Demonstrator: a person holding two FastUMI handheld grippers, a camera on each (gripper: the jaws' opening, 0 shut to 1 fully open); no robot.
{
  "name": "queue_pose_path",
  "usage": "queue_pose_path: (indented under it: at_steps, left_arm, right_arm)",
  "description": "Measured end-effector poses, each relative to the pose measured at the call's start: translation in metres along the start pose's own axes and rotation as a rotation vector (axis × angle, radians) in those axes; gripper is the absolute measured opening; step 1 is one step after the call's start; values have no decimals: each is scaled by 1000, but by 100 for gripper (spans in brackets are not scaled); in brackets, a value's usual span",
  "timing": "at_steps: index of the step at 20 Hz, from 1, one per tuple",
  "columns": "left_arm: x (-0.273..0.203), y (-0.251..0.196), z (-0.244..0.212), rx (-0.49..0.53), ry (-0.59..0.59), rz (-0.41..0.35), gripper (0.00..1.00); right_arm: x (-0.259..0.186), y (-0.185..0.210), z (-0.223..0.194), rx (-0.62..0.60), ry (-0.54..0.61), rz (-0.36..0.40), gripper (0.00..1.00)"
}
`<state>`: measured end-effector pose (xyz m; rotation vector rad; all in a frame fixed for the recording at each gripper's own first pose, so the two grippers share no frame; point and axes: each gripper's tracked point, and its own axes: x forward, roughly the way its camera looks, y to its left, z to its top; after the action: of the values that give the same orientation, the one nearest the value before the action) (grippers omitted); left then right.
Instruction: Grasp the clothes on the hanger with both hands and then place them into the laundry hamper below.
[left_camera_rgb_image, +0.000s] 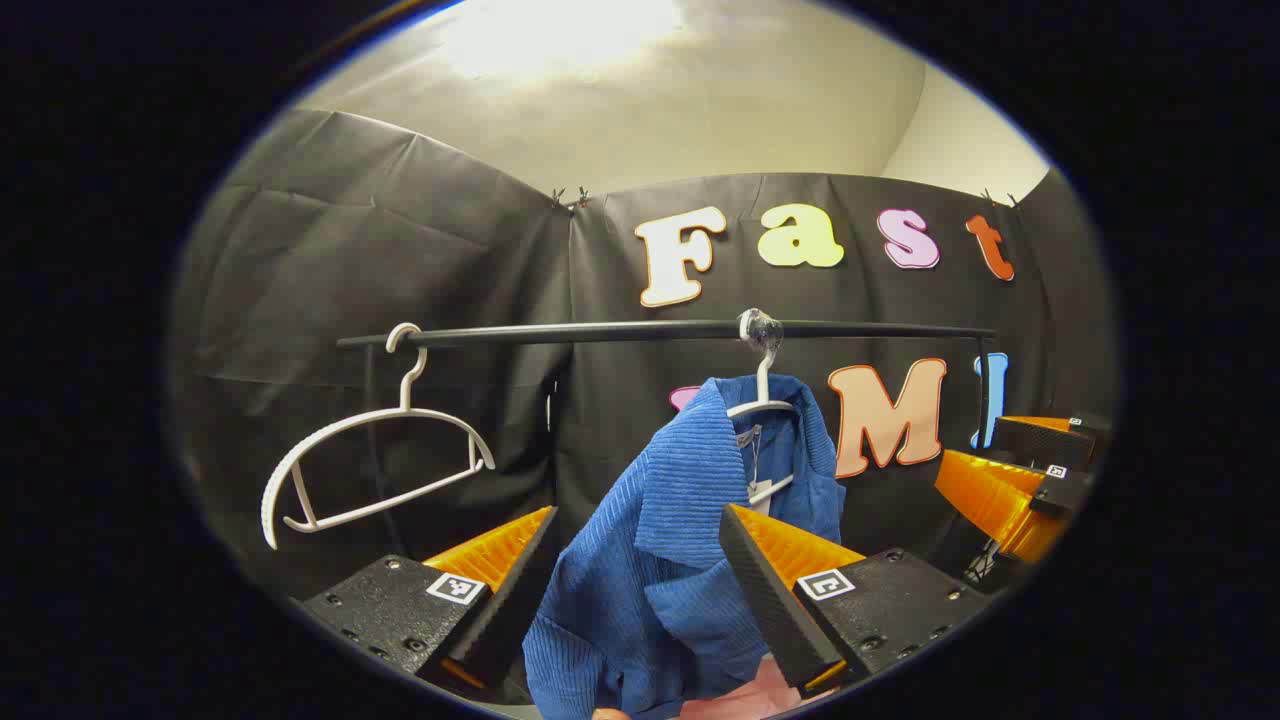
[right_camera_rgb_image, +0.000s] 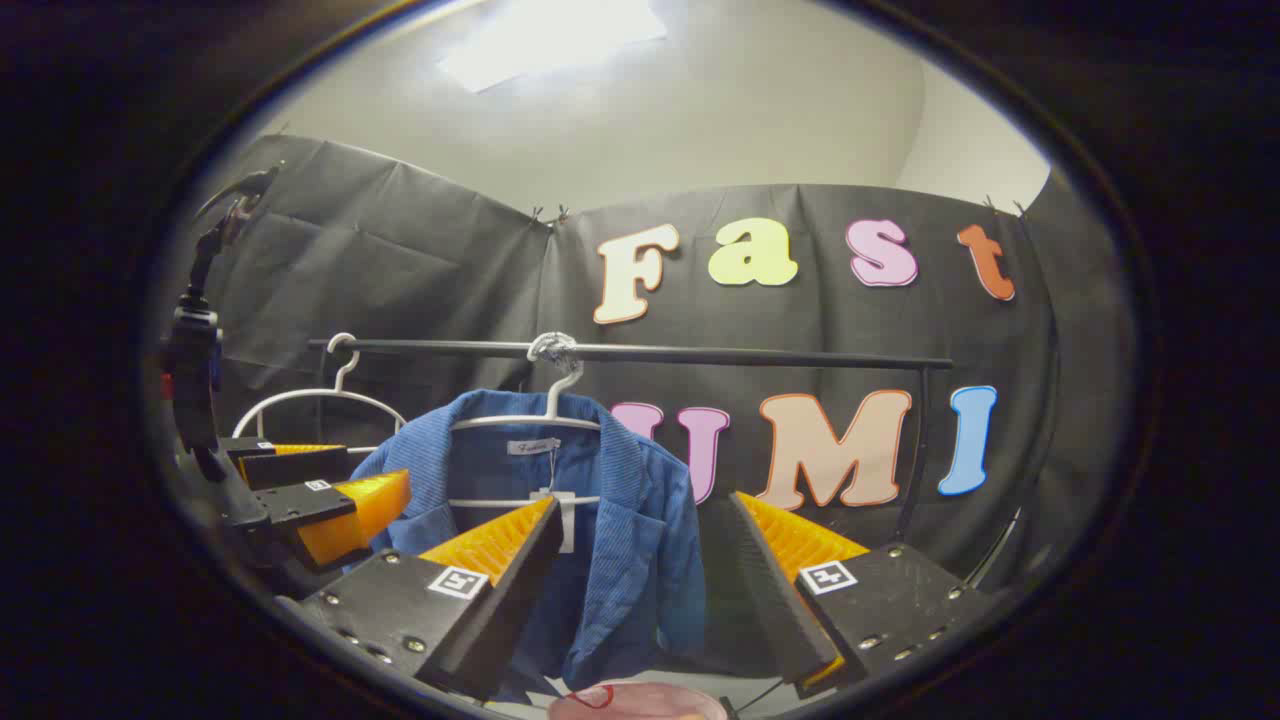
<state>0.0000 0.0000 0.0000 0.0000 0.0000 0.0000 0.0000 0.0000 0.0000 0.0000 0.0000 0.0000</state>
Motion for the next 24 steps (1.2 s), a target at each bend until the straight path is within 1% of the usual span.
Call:
queue_pose_path:
  at_steps: [8, 10, 11, 12, 19, 23, 24]
  left_arm:
    - [4, 4, 1, 11, 0, 6, 98]
    - [4, 5, 0, 12, 2, 8, 97]
    - [5, 5, 0, 11, 5, 8, 97]
    - [5, 5, -1, 10, 7, 8, 97]
    - [11, 8, -4, 18, 9, 20, 97]
    - [11, 6, -5, 14, 18, 18, 98]
    - [12, 6, -6, 12, 21, 19, 97]
  right_arm:
    - [7, 1, -6, -3, 13, 5, 97]
    - [8, 0, -7, -6, 15, 4, 98]
    - [9, 0, -9, -7, 16, 3, 99]
    - [10, 0, -9, -8, 17, 3, 97]
    - [14, 0, -17, -13, 27, 7, 97]
    - [17, 0, -12, -4, 11, 12, 98]
    - [18, 0, -11, -3, 8, 16, 95]
